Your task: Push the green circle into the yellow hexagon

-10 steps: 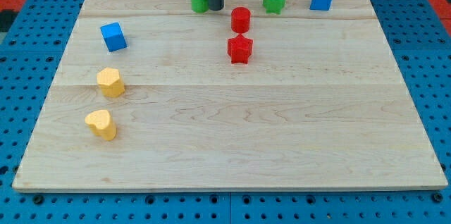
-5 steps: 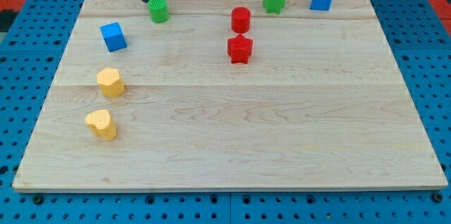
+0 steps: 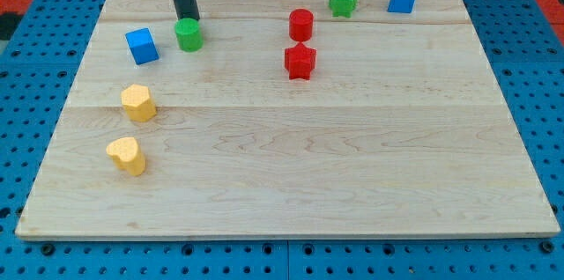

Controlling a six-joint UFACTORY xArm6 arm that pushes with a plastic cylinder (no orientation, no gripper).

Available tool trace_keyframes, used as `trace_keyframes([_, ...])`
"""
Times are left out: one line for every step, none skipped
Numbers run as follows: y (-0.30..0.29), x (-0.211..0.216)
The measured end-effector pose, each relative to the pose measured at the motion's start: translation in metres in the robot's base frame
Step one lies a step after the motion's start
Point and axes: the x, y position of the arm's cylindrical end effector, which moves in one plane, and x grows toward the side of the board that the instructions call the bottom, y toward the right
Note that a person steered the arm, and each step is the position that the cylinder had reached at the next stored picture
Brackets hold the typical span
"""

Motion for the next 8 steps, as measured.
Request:
trace_keyframes([0.034,0.039])
trace_keyframes([0.031,0.046])
trace_keyframes([0.019,0.046])
trace_keyframes([-0.013,0.044])
trace_keyframes([-0.017,0.046])
trace_keyframes([0.000,0.066])
trace_keyframes([0.035,0.109])
trace_keyframes([0.000,0.109])
